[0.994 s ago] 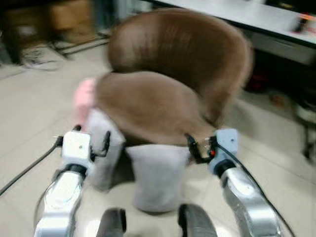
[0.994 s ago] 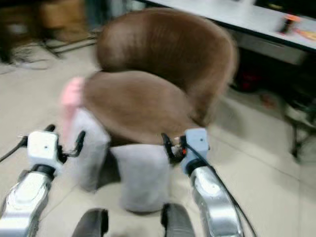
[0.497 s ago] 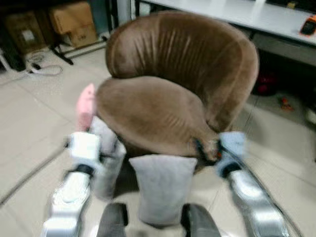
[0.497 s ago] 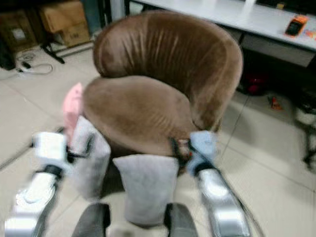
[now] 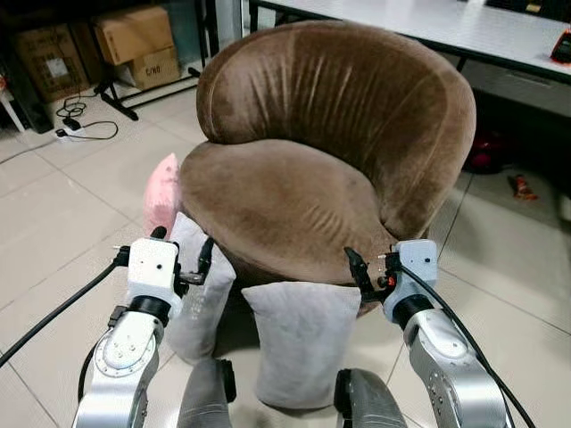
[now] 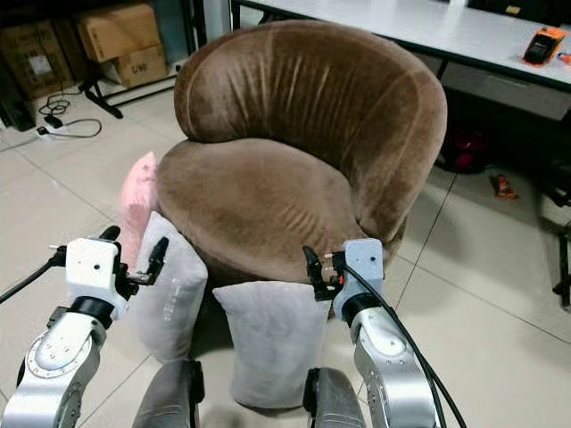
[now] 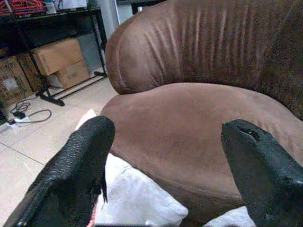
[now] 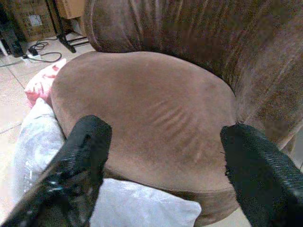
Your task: Move the pillow to the sofa from floor
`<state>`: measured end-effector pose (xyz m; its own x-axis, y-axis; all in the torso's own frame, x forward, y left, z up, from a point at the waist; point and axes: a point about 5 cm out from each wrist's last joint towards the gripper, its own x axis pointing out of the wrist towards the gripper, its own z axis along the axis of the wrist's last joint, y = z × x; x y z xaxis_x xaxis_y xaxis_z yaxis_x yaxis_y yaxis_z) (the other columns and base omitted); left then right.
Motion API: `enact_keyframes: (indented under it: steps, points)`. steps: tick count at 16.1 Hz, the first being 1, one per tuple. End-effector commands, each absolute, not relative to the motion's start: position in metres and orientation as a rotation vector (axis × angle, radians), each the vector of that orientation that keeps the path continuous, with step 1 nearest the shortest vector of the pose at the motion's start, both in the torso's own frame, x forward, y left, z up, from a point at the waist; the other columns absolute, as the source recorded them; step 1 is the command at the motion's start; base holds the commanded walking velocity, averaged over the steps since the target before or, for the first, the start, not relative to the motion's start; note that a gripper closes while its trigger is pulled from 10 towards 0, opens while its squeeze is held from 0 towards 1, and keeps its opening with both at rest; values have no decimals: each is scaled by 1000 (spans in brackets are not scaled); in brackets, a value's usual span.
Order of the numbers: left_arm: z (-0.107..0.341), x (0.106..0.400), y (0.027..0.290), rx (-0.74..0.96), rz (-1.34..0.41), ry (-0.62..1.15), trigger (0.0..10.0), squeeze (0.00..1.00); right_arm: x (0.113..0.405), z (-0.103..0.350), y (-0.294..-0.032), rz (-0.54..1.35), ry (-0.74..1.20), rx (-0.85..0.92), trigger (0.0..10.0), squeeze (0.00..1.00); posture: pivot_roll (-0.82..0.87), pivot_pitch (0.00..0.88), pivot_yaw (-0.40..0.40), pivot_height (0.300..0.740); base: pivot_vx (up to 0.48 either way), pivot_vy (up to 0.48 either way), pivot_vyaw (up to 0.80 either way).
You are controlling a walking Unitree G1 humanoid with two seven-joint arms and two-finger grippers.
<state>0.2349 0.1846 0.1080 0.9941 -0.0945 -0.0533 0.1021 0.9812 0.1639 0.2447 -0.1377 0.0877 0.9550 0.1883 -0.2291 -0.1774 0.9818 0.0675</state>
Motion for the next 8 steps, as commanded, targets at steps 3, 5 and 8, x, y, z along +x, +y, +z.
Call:
enact_keyframes:
  steps: [3, 5, 8]
  points:
    - [108, 235, 183, 176, -106, 49, 353, 0, 246, 92, -140, 177, 221, 38, 3333, 0, 15, 0, -31, 600, 0, 0, 0]
    - [107, 235, 183, 196, -99, 51, 10000, 0, 247, 90, -139, 186, 238, 20, 10000, 0, 16, 0, -30, 600, 0, 0, 0]
    - [107, 236, 183, 209, -104, 57, 10000, 0, 247, 90, -137, 199, 236, 11, 10000, 0, 17, 0, -28, 600, 0, 0, 0]
